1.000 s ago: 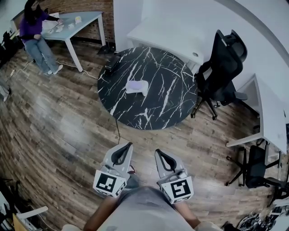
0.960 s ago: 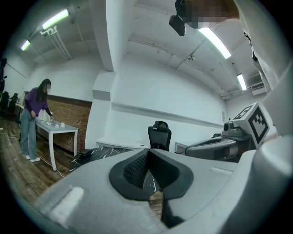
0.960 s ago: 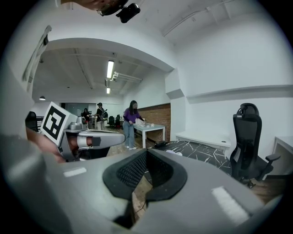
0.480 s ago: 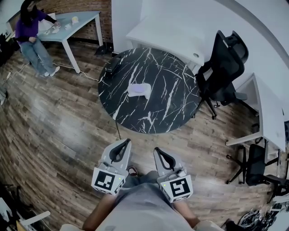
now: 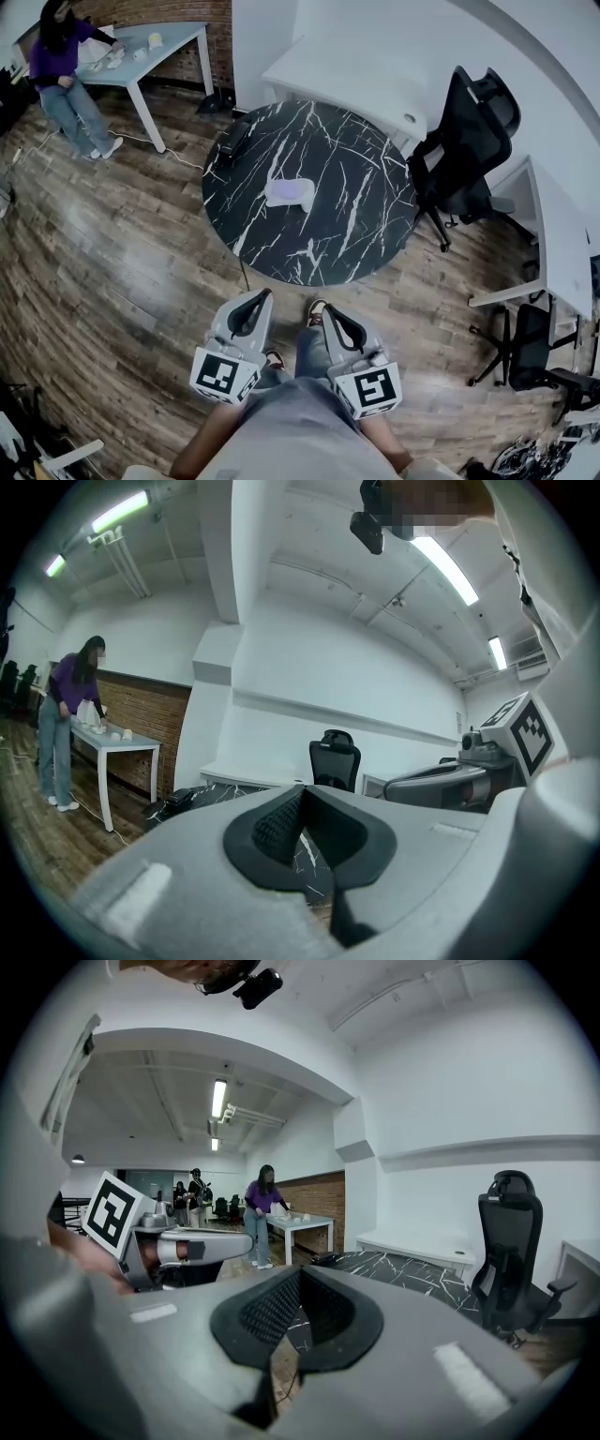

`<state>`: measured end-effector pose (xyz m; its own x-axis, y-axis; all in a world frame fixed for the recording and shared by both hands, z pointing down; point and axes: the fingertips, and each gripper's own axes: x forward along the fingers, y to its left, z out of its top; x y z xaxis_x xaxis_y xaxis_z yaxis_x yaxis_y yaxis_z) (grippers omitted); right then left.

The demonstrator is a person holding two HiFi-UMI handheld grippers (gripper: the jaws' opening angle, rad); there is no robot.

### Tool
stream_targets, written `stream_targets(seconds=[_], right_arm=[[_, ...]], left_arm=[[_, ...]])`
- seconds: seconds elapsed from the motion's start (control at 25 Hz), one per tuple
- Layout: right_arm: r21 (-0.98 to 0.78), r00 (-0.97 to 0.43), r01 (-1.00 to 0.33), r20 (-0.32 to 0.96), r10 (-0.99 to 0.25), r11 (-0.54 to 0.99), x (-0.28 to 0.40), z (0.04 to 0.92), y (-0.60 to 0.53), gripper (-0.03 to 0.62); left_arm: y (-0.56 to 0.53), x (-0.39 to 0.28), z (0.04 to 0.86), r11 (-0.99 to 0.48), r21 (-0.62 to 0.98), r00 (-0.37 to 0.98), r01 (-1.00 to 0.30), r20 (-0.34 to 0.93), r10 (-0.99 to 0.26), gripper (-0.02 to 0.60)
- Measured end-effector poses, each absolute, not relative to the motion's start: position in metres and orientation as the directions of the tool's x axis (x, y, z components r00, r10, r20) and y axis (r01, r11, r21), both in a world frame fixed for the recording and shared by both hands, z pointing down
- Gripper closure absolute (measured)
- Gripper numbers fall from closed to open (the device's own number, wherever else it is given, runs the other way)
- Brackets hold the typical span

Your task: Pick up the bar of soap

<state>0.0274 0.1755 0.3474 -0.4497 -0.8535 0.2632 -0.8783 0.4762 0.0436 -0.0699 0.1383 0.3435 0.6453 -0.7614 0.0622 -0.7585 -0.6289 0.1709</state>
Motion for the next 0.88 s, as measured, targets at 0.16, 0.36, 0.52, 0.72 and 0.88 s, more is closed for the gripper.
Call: stream_targets(seconds=[0.16,0.36,0.52,0.72,0.88], right_arm=[[0.035,-0.456,-0.876,0.268,-0.849,0.481,0.035,0.349,0.156,0.592],[0.025,-0.462,-0.874,0.273,-0.844,0.486,0.045,0.354,0.135,0.592],[0.008,-0.484,-0.864,0.262,-0.835,0.503,0.056,0.353,0.113,0.592],[0.01,-0.511,-0.847,0.266,-0.818,0.532,0.071,0.356,0.081,0.592],[-0.001,-0.547,-0.823,0.266,-0.794,0.567,0.084,0.356,0.05,0.592]], left_arm=[[0.122,-0.061,0.346,-0.628,0.186,0.648,-0.756,0.071,-0.758,0.586],[0.1,-0.051,0.353,-0.619,0.203,0.643,-0.759,0.089,-0.76,0.585],[0.08,-0.038,0.36,-0.61,0.209,0.638,-0.764,0.105,-0.763,0.584],[0.051,-0.02,0.364,-0.593,0.217,0.623,-0.775,0.109,-0.775,0.584],[0.023,-0.006,0.369,-0.56,0.236,0.595,-0.795,0.117,-0.795,0.585]])
